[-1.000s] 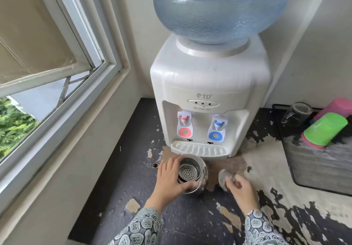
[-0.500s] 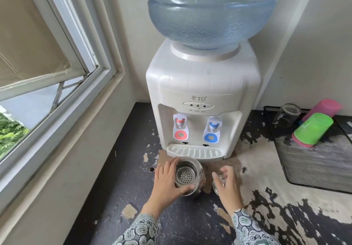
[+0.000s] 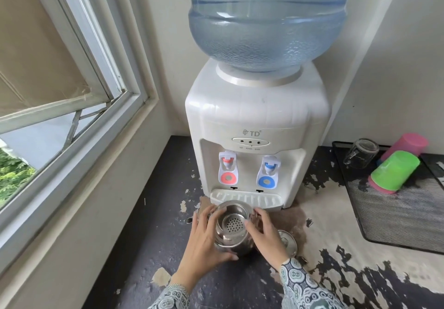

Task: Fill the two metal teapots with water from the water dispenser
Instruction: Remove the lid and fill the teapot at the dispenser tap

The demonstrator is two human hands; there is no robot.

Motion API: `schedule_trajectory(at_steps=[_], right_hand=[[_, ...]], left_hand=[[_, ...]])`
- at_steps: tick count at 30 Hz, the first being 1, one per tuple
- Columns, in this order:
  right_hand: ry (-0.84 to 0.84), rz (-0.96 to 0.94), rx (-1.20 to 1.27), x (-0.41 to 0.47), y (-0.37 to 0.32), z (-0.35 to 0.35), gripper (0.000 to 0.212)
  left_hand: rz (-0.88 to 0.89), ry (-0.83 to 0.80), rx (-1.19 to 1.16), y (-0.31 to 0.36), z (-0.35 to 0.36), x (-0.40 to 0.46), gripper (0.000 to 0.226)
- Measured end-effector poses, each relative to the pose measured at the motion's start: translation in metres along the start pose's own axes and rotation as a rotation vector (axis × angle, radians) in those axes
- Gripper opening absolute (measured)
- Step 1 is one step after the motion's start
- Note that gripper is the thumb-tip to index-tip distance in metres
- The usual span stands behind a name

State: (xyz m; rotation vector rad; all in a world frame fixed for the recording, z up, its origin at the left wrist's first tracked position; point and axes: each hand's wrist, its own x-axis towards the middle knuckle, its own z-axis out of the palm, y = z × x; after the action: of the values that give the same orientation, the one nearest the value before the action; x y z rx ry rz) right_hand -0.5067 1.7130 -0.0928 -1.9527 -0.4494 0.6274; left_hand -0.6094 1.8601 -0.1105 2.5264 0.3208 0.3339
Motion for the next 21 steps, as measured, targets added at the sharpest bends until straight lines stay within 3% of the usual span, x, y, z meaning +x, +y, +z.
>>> schedule_trajectory(at_steps=[3, 6, 14, 21], right_hand=[[-0.024, 0.010, -0.024, 0.016, -0.019, -0.006, 0.054], [-0.043, 0.004, 0.032, 0.032, -0.034, -0.008, 0.042], [-0.060, -0.035, 0.067, 0.049, -0.053, -0.001, 0.052], [-0.016, -0.093, 0.019, 0.055, -0.065, 0.001, 0.043]], left_hand=[[-0.027, 0.038, -0.152, 0.001, -0.018, 0.015, 0.110], [-0.070, 0.014, -0.252, 0.001, -0.035, 0.032, 0.105], [-0.133, -0.020, -0.238, -0.005, -0.052, 0.060, 0.093], [-0.150, -0.019, -0.088, -0.007, -0.050, 0.069, 0.098]])
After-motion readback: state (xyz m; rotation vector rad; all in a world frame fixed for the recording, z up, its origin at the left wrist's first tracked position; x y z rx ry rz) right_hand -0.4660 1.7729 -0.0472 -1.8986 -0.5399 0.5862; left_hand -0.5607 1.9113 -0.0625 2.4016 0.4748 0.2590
